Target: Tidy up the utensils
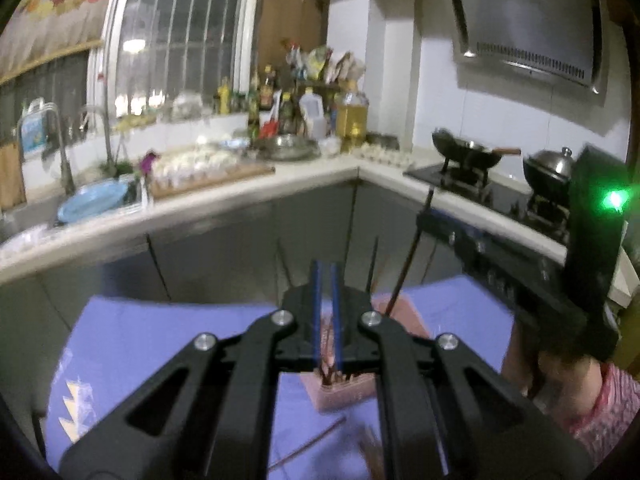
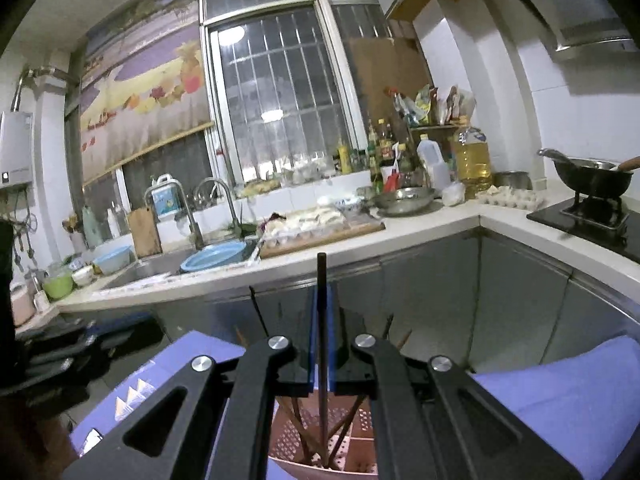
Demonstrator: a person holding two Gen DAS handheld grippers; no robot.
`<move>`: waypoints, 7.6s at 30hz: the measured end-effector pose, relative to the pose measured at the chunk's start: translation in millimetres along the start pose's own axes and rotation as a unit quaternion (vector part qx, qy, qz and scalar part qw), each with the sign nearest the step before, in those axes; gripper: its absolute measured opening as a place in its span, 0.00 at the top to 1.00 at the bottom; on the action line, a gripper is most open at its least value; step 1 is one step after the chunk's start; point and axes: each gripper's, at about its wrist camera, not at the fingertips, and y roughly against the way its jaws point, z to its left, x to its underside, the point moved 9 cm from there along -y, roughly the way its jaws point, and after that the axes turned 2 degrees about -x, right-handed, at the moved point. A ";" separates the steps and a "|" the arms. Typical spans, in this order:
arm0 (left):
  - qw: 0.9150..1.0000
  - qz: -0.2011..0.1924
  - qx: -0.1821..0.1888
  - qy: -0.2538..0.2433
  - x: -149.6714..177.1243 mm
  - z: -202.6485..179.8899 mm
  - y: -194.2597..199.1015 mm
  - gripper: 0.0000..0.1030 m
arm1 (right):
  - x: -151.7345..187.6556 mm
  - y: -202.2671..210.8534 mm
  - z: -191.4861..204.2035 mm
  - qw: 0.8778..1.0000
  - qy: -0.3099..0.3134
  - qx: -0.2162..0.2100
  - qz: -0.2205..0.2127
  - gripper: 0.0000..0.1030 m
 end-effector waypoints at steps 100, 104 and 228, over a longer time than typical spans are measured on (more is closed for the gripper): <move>0.955 0.277 -0.105 0.033 221.7 94.1 -116.6 1.00 | 287.9 77.8 34.7 0.942 -0.062 -0.022 0.328 1.00; 0.955 0.267 -0.122 -0.047 216.2 75.0 -125.9 1.00 | 283.6 80.4 38.7 0.942 -0.092 -0.037 0.321 1.00; 0.995 -0.007 0.094 0.020 -50.3 -33.0 36.9 0.96 | -12.9 59.6 -6.6 0.999 -0.031 -0.018 -0.014 0.95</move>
